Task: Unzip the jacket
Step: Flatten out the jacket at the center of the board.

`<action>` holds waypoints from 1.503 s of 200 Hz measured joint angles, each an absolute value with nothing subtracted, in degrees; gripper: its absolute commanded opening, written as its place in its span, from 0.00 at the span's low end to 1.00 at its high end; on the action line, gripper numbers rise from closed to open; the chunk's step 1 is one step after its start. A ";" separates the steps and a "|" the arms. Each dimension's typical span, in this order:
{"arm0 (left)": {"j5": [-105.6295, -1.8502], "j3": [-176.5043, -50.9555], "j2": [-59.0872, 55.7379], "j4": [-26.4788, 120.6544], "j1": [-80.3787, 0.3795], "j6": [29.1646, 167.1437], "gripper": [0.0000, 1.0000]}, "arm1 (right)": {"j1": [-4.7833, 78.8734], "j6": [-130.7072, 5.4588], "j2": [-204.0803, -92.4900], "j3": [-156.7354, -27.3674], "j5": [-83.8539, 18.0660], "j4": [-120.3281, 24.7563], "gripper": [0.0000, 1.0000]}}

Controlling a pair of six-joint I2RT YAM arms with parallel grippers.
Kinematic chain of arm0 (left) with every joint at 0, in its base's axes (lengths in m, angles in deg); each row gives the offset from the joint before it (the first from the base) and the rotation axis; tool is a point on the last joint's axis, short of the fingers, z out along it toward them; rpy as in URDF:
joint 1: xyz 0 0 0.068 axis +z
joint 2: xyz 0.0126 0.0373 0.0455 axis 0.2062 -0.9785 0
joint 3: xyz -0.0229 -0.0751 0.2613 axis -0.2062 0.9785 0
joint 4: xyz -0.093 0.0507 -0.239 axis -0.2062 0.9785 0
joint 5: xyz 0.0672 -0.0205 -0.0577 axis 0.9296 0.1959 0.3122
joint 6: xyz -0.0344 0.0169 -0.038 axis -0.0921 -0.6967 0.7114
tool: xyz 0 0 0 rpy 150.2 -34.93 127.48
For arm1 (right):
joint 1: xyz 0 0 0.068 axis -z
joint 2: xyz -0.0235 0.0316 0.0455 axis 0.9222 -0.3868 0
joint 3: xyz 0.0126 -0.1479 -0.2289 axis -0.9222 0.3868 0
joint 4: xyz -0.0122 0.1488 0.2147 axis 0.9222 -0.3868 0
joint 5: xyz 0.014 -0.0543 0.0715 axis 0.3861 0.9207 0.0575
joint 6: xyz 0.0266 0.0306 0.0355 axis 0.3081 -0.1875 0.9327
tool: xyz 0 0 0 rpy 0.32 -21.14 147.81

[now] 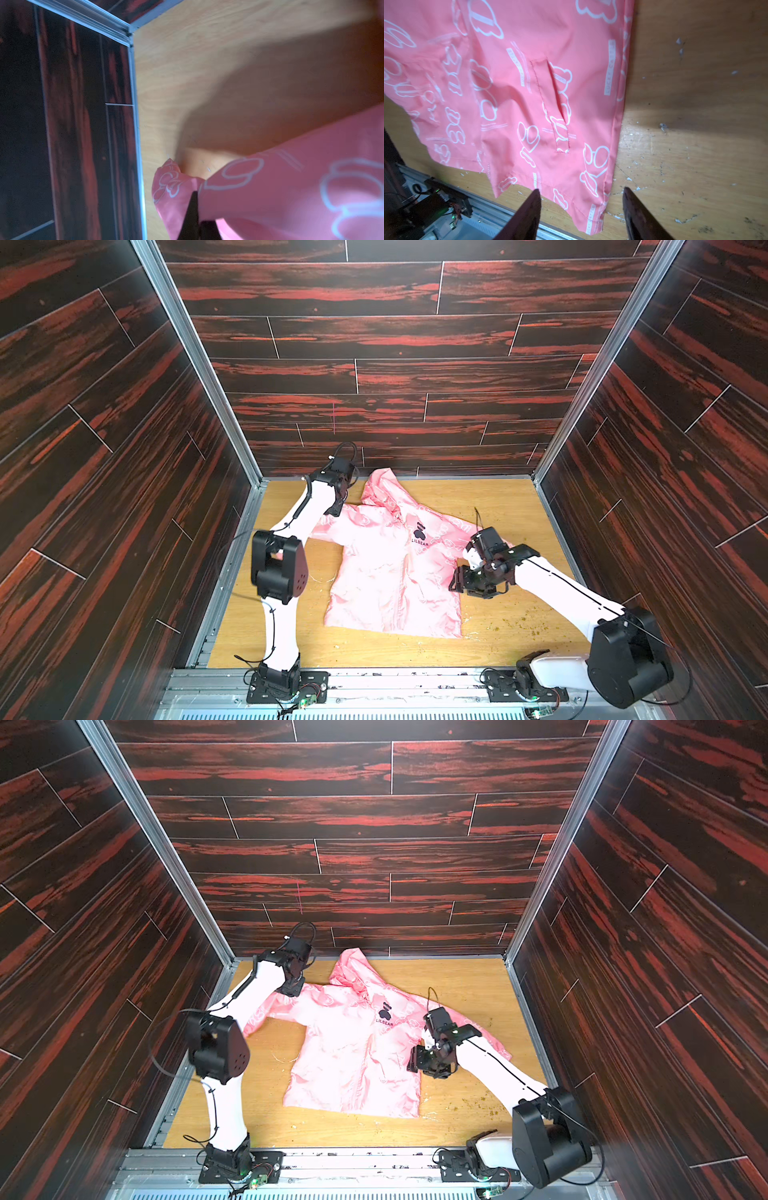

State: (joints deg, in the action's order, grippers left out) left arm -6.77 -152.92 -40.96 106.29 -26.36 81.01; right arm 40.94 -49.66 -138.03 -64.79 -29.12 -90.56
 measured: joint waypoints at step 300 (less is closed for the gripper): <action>-51.64 -78.08 4.94 92.28 -38.93 125.99 0.00 | 32.77 -36.50 -128.83 -58.91 -14.65 -91.85 0.63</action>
